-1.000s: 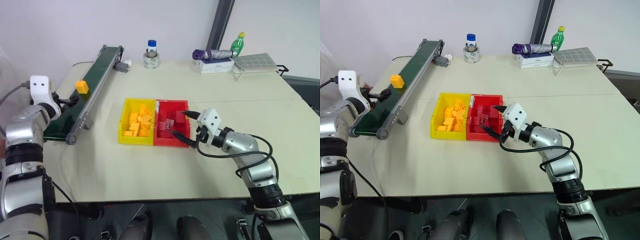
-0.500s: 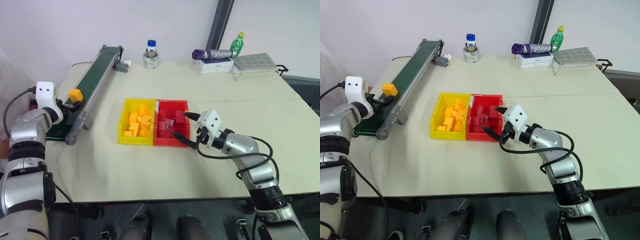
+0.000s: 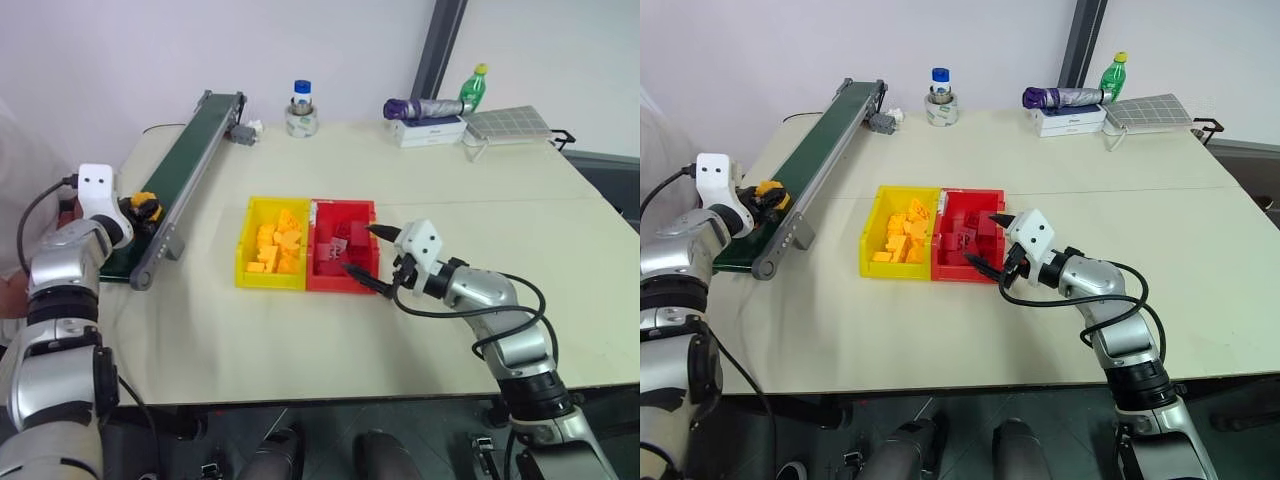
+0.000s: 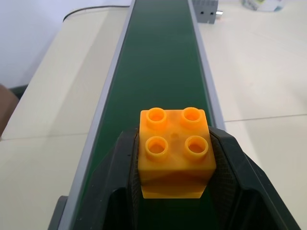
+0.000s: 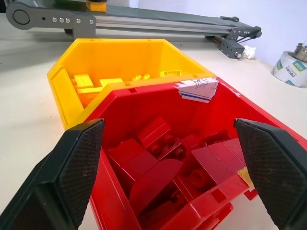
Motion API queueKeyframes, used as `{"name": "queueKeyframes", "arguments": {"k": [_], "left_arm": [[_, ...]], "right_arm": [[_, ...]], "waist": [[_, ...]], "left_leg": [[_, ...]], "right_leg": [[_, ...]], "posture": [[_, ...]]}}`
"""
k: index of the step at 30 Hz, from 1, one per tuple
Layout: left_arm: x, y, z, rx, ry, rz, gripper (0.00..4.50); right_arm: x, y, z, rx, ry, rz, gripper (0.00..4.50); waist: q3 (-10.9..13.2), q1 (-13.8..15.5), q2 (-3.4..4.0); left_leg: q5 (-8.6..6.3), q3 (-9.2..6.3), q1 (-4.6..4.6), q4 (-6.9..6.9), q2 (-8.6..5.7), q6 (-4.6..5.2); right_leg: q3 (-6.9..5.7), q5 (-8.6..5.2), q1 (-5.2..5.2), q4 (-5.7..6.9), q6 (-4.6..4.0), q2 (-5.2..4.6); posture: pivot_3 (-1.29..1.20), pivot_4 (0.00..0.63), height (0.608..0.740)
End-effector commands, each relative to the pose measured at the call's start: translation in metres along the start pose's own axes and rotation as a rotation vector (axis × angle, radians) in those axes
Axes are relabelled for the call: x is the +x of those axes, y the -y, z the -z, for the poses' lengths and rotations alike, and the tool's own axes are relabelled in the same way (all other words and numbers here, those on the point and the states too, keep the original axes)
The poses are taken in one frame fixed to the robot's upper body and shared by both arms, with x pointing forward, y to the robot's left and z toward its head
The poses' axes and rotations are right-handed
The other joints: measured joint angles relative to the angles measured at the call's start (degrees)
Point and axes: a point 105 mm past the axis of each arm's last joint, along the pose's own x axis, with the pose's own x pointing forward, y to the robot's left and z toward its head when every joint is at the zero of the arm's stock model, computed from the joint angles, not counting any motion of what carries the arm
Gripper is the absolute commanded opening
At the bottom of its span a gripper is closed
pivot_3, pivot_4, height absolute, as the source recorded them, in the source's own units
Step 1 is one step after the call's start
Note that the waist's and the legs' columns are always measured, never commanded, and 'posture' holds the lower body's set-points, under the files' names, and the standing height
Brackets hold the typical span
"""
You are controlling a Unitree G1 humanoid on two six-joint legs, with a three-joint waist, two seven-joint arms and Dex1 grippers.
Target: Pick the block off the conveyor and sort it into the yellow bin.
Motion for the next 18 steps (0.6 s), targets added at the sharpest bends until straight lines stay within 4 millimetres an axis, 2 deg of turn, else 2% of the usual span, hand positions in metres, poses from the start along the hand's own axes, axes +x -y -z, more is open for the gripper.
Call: {"name": "queueKeyframes", "arguments": {"k": [1, 3, 5, 7, 9, 11, 15, 17, 18], "left_arm": [[-0.013, 0.034, -0.058, -0.005, 0.247, 0.171, 1.33], [-0.021, 0.068, -0.068, 0.005, 0.293, 0.304, 1.33], [-0.03, 0.098, -0.069, -0.015, 0.303, 0.43, 1.33], [-0.035, 0.129, -0.06, 0.005, 0.28, 0.533, 1.33], [-0.034, 0.152, -0.049, 0.019, 0.247, 0.568, 1.33], [-0.028, 0.164, -0.041, 0.023, 0.231, 0.558, 1.33], [-0.012, 0.169, -0.033, 0.076, 0.238, 0.471, 1.33], [-0.008, 0.174, -0.032, 0.01, 0.239, 0.473, 1.33], [-0.007, 0.177, -0.033, -0.014, 0.24, 0.489, 1.83]], "right_arm": [[0.0, 0.002, -0.016, -0.044, 0.048, 0.003, 4.5], [0.0, 0.002, -0.016, -0.045, 0.049, 0.002, 4.5], [0.001, 0.002, -0.016, -0.045, 0.05, 0.0, 4.5], [0.002, 0.003, -0.017, -0.047, 0.051, -0.001, 4.5], [0.002, 0.003, -0.018, -0.05, 0.054, 0.001, 4.5], [0.002, 0.004, -0.018, -0.053, 0.055, 0.004, 4.5], [-0.001, 0.004, -0.018, -0.055, 0.052, 0.016, 4.5], [-0.001, 0.004, -0.018, -0.056, 0.053, 0.022, 4.5], [-0.001, 0.004, -0.018, -0.056, 0.053, 0.023, 4.5]], "waist": [[0.0, 0.0, 0.0], [0.0, 0.3, -0.01], [0.0, 0.2, -0.01], [0.0, 0.1, -0.01], [0.0, 0.1, 0.01], [0.0, 0.0, 0.01], [0.0, -0.1, 0.0], [0.0, 0.1, 0.0], [0.0, 0.2, 0.0]], "left_leg": [[0.0, 0.0, 0.0, 0.01, 0.0, 0.0], [0.0, -0.01, -0.01, 0.04, 0.0, 0.0], [0.0, -0.01, -0.01, 0.08, -0.01, 0.0], [0.0, 0.01, 0.01, 0.1, -0.02, 0.0], [0.0, 0.01, 0.07, 0.1, -0.01, 0.0], [0.0, 0.01, 0.09, 0.1, -0.01, -0.01], [0.05, 0.01, 0.09, 0.11, 0.01, 0.02], [0.08, 0.01, 0.08, 0.1, 0.01, 0.07], [0.08, 0.01, 0.07, 0.11, 0.01, 0.07]], "right_leg": [[0.0, 0.0, 0.01, 0.0, 0.0, 0.0], [-0.01, 0.0, 0.05, -0.02, 0.0, -0.01], [-0.01, 0.0, 0.09, -0.04, 0.0, -0.03], [0.0, 0.01, 0.1, -0.03, 0.0, -0.03], [0.01, 0.01, 0.13, 0.0, -0.01, -0.03], [0.01, 0.01, 0.13, 0.06, -0.01, -0.02], [0.01, 0.02, 0.11, 0.06, -0.03, 0.0], [0.01, 0.02, 0.1, 0.05, -0.03, 0.0], [0.01, 0.02, 0.11, 0.04, -0.03, 0.0]], "posture": [[0.0, 0.15, 0.74], [0.0, 0.15, 0.74], [0.0, 0.15, 0.74], [0.0, 0.15, 0.74], [0.0, 0.15, 0.74], [0.0, 0.15, 0.74], [0.0, 0.15, 0.74], [0.0, 0.15, 0.74], [0.0, 0.15, 0.74]]}}
